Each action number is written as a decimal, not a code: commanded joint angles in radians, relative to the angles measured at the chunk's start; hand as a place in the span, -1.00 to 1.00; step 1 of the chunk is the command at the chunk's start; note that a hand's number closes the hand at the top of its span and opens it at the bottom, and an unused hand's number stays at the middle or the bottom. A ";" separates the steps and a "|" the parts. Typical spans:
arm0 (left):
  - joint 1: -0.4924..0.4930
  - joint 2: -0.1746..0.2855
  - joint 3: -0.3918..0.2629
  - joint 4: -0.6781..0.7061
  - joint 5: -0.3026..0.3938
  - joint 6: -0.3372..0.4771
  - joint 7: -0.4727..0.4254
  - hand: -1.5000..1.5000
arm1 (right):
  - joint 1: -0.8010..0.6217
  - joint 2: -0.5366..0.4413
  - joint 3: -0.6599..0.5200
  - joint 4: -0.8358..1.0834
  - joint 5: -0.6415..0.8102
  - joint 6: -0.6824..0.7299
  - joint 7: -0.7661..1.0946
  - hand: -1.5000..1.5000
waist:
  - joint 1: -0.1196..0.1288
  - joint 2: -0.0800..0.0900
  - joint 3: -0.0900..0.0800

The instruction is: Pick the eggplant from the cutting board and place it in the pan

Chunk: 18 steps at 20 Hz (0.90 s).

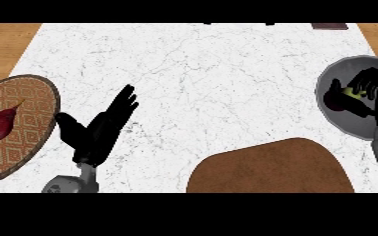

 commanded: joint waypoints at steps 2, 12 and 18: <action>-0.005 -0.016 -0.002 0.006 -0.003 -0.007 0.001 0.00 | -0.175 -0.012 -0.140 0.343 -0.087 -0.032 -0.213 1.00 | 0.006 0.004 0.001; -0.043 -0.032 -0.010 -0.004 -0.005 -0.017 0.036 0.00 | -0.401 -0.105 -0.247 0.791 -0.090 -0.041 -0.459 1.00 | 0.043 0.020 0.005; -0.045 -0.034 -0.010 0.031 -0.006 -0.038 0.002 0.00 | -0.426 -0.123 -0.128 0.946 0.050 0.033 -0.249 -1.00 | 0.058 0.027 0.004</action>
